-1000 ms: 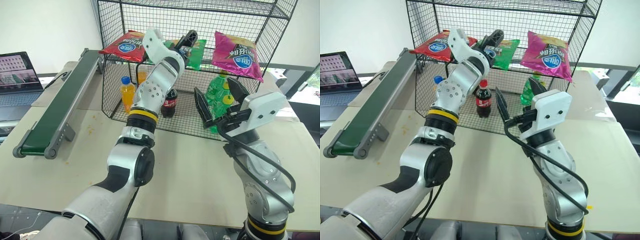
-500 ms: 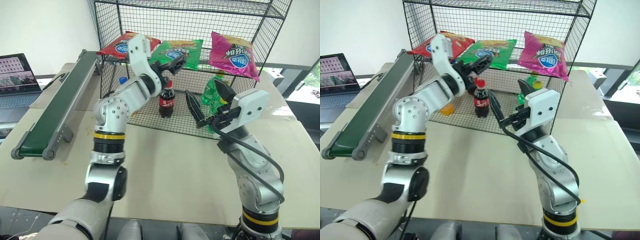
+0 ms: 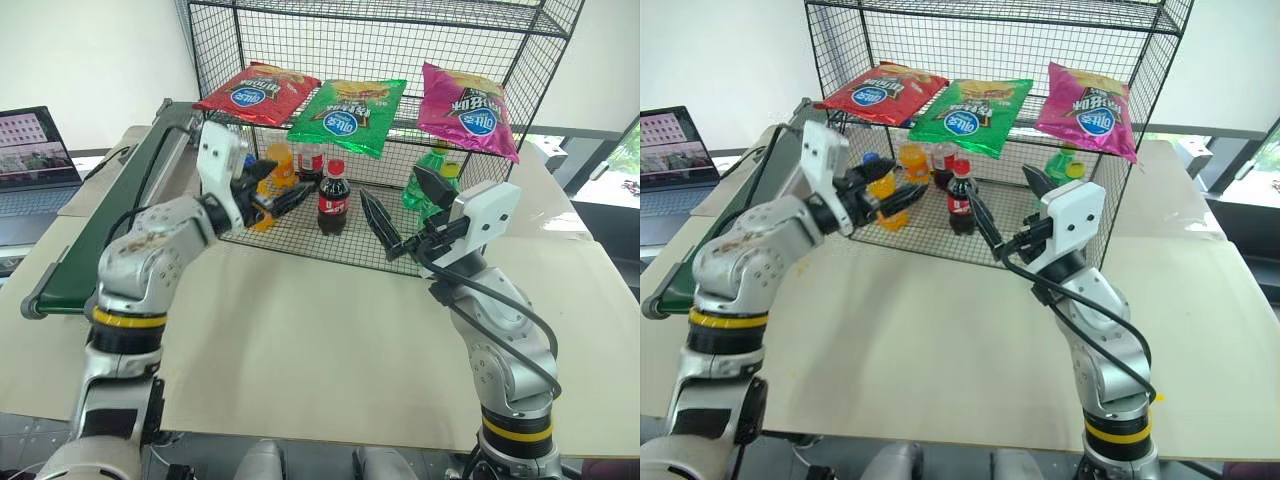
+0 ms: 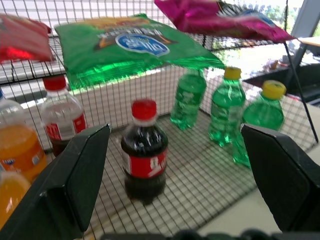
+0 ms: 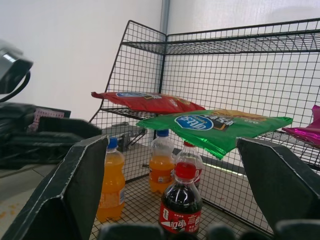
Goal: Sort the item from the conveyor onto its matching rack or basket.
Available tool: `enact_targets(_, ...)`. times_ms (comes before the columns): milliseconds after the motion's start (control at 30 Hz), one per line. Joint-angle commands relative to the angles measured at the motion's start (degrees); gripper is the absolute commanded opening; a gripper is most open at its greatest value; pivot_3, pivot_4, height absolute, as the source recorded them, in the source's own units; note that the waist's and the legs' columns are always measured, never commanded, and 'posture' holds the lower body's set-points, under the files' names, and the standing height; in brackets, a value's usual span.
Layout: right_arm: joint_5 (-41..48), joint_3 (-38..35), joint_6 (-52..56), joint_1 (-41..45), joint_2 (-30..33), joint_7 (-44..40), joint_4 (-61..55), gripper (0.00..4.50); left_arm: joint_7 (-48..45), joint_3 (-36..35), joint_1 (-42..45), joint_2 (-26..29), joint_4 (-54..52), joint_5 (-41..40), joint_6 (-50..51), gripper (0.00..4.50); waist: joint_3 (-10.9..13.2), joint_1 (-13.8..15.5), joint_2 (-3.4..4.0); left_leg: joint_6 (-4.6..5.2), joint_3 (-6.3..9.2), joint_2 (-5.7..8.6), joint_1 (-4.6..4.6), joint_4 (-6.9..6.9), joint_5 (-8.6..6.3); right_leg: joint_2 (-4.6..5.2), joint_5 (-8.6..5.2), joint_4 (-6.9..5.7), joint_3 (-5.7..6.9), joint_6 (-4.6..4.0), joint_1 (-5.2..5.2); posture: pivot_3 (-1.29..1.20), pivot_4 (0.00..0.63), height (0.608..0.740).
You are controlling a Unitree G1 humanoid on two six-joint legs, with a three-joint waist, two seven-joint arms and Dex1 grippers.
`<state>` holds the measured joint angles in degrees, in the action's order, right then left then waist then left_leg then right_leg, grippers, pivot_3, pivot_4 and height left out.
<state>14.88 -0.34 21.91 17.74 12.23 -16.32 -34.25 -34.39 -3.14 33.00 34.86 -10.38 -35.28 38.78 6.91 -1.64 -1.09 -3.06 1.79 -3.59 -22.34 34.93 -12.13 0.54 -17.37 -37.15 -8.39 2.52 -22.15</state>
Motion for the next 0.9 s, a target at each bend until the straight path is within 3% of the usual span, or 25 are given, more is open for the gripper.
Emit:
enact_targets(33, 0.73, -0.53, -1.18, -3.71, 1.38, -1.08, -3.39, 4.5, -1.47, -3.86, -8.45, 2.61, -3.62, 2.05, -2.93, 4.44, 0.0, -0.34, 0.01, 0.01, -0.01, -0.02, 0.01, -0.01, -0.01, 0.0, 0.0, 0.01, 0.0, -0.01, 0.0, 0.0, 0.15, 0.74)
enact_targets(133, -0.54, -0.36, -1.62, -8.71, 2.8, -1.58, -3.01, 4.5, 2.15, -6.49, -15.21, 0.65, -2.61, 5.01, -6.46, 4.44, 0.02, -0.15, 0.0, 0.02, -0.01, -0.04, -0.06, 0.01, -0.01, 0.0, -0.01, 0.04, 0.04, -0.01, -0.01, 0.0, 0.15, 0.74)
enact_targets(367, -3.67, 0.99, -2.89, -16.36, 2.84, -0.46, -0.2, 4.5, 7.73, -4.94, -25.96, -4.56, -0.8, 15.37, -16.83, 4.44, 0.03, 0.0, -0.02, 0.03, -0.06, -0.04, -0.03, 0.07, -0.02, 0.0, -0.01, 0.05, -0.02, -0.02, 0.02, 0.0, 0.15, 0.74)
enact_targets(900, -8.84, 1.77, -8.14, -23.9, 1.36, 2.39, 6.77, 4.5, 6.02, -2.79, -25.44, -9.25, 5.4, 18.98, -22.52, 4.44, -0.02, -0.03, -0.06, 0.03, -0.07, -0.04, -0.02, 0.04, -0.03, 0.0, -0.01, 0.06, -0.03, -0.02, 0.02, 0.0, 0.15, 0.74)
